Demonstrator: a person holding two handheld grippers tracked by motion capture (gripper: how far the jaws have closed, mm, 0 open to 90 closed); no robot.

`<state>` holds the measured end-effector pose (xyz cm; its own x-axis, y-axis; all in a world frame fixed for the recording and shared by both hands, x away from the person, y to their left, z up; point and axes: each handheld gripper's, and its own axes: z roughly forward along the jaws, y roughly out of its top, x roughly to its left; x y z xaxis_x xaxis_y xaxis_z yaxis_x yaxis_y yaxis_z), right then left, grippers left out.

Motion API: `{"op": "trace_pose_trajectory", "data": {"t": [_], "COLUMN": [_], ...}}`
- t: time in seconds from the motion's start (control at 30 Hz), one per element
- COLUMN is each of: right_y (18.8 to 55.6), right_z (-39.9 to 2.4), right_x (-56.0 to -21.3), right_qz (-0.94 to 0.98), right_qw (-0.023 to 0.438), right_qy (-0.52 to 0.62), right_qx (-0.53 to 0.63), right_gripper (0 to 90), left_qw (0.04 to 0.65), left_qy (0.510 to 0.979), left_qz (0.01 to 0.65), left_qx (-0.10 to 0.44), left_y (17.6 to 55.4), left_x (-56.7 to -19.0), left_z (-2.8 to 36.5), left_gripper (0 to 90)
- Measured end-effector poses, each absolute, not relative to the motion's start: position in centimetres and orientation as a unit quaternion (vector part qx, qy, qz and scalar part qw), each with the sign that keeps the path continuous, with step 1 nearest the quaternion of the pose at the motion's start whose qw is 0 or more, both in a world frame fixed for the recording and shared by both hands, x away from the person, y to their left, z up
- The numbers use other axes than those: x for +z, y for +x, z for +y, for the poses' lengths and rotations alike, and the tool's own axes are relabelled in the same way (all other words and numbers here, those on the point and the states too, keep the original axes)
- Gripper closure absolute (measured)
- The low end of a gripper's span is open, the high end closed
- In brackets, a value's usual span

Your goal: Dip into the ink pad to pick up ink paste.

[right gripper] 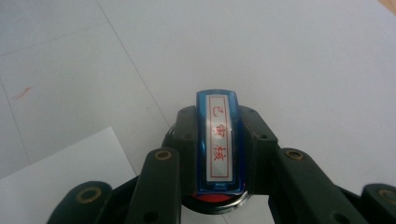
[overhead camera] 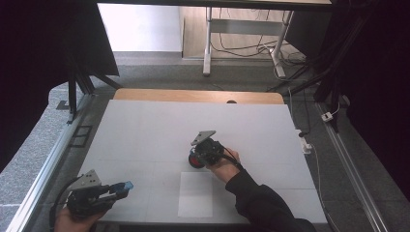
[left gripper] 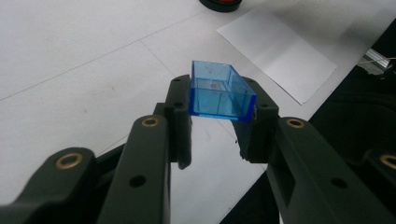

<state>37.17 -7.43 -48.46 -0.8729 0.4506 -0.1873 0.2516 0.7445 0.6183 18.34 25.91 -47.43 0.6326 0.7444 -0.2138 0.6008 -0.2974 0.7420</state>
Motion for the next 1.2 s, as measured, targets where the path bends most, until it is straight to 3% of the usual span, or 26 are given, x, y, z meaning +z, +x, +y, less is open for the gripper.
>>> {"op": "trace_pose_trajectory", "data": {"t": [0.33,0.77,1.2], "right_y": [37.8,38.8,39.2], "right_z": [-8.1,-10.5,-10.4], "right_x": [-48.4,-46.9,-47.9], "right_qz": [0.913,0.869,0.876], "right_qw": [0.136,0.062,0.058], "right_qy": [0.217,0.282,0.283], "right_qx": [0.318,0.403,0.386], "right_gripper": [71.4,71.4,71.4], "left_qw": [0.421,0.421,0.422], "left_qy": [0.800,0.799,0.798], "left_qz": [0.419,0.421,0.422], "left_qx": [0.086,0.086,0.085], "left_y": [18.3,18.3,18.3], "left_x": [-47.4,-47.4,-47.4], "left_z": [26.0,26.0,26.0], "left_gripper": [67.8,67.8,67.8]}}
